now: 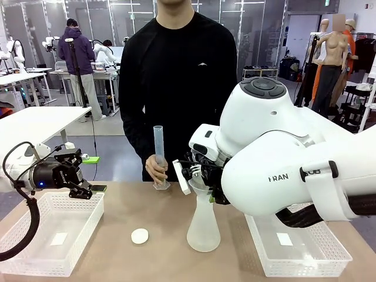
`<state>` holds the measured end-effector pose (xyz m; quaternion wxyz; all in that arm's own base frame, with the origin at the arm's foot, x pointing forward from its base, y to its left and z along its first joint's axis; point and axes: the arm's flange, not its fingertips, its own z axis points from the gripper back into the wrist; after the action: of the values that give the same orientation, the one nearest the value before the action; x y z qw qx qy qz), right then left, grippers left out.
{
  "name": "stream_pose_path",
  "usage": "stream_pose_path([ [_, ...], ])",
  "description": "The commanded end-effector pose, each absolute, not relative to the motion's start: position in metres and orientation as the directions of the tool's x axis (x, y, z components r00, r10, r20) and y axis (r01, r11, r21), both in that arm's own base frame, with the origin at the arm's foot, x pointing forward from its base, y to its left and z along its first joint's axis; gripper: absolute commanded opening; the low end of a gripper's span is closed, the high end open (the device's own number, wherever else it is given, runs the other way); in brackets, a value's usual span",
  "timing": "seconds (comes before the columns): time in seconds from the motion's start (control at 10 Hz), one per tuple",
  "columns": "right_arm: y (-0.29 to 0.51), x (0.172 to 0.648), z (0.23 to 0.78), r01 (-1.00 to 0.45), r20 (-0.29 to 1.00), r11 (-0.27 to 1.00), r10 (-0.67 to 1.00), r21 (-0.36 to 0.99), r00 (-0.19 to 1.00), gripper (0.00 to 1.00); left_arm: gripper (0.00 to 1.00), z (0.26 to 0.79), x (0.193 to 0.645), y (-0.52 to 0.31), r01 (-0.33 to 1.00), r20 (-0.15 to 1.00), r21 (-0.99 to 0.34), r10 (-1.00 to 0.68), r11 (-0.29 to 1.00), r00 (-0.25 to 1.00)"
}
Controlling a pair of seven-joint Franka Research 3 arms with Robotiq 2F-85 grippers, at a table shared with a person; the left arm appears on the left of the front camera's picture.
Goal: Prepare the solutions needed for the experiment.
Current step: Pick up the Plastic Funnel and insert it into the Big flask.
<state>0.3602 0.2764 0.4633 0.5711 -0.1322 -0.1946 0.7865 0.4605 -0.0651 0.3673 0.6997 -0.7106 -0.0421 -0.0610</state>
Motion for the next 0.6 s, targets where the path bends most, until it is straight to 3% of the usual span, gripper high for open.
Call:
stream_pose_path([
  [0.0, 0.2763, 0.361, 0.4598, -0.844, 0.031, -0.251, 0.953, -0.475, -0.301, 0.47, 1.0, 0.3704, 0.4601, -0.0656, 0.143, 0.144, -0.99, -0.031, -0.014, 0.989],
  [0.1, 0.2766, 0.3616, 0.4608, -0.841, 0.028, -0.256, 0.952, -0.476, -0.305, 0.64, 1.0, 0.3704, 0.4601, -0.0656, 0.143, 0.144, -0.99, -0.031, -0.014, 0.989],
  [0.2, 0.2766, 0.3619, 0.462, -0.839, 0.024, -0.26, 0.951, -0.477, -0.308, 0.66, 1.0, 0.3704, 0.4601, -0.0656, 0.143, 0.144, -0.99, -0.031, -0.014, 0.989],
  [0.3, 0.2765, 0.3625, 0.4632, -0.84, 0.022, -0.261, 0.951, -0.475, -0.308, 0.83, 1.0, 0.3704, 0.4601, -0.0656, 0.143, 0.144, -0.99, -0.031, -0.014, 0.989],
  [0.4, 0.2757, 0.3639, 0.464, -0.845, 0.021, -0.256, 0.954, -0.469, -0.3, 0.86, 1.0, 0.3704, 0.4601, -0.0656, 0.143, 0.144, -0.99, -0.031, -0.014, 0.989],
  [0.5, 0.2738, 0.3668, 0.4638, -0.872, 0.028, -0.253, 0.956, -0.42, -0.291, 1.0, 1.0, 0.3704, 0.4601, -0.0656, 0.143, 0.144, -0.99, -0.031, -0.014, 0.989],
])
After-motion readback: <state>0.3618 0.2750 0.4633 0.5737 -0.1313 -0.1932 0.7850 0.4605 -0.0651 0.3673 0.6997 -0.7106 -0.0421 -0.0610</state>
